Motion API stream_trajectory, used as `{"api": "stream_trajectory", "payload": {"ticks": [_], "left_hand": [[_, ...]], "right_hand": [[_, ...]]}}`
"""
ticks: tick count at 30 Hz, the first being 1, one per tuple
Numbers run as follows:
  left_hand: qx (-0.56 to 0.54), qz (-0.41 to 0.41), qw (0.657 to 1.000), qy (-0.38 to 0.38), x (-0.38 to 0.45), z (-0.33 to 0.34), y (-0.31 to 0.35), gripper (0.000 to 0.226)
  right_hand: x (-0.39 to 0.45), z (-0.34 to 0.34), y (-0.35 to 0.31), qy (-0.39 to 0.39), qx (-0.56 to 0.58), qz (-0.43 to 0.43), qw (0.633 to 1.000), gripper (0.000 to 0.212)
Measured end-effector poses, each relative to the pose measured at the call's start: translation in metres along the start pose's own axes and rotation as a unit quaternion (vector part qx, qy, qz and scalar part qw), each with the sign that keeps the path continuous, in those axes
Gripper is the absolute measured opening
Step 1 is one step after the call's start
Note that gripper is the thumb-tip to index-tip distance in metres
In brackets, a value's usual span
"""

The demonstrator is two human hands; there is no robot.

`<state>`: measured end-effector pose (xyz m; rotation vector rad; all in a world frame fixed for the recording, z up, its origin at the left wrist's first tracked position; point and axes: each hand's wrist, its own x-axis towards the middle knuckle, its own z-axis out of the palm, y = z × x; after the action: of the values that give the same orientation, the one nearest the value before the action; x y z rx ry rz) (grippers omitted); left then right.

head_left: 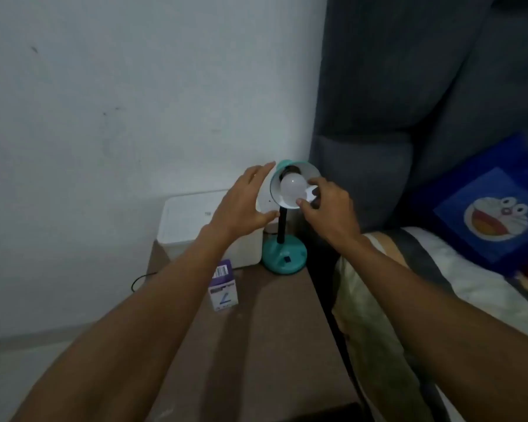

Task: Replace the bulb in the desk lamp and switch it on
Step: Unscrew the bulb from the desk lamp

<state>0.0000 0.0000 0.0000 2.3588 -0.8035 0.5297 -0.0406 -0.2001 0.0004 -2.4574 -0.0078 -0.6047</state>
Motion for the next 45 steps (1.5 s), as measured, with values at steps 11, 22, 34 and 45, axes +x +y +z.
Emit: {"api": "stream_trajectory", "payload": {"ticks": [11,22,34,45], "left_hand": [[-0.03,0.046,0.996,-0.075,0.035,0.029,-0.029,0.118],[-0.053,0.076,0.995,-0.029,0.036,0.043,-0.04,0.099],[-0.117,0.072,0.99,-0.016,0.035,0.048,-0.041,0.097],[-0.121,0.061,0.991,-0.015,0.035,0.049,-0.042,0.098]], "right_hand": [[0.022,0.034,-0.003,0.019,0.053,0.048,0.997,0.065],[0.031,0.046,-0.004,0.043,0.082,0.068,0.993,0.058],[0.027,0.054,0.004,0.039,0.046,0.023,0.998,0.065],[0.03,0.058,0.001,0.037,0.046,0.045,0.997,0.061]]}}
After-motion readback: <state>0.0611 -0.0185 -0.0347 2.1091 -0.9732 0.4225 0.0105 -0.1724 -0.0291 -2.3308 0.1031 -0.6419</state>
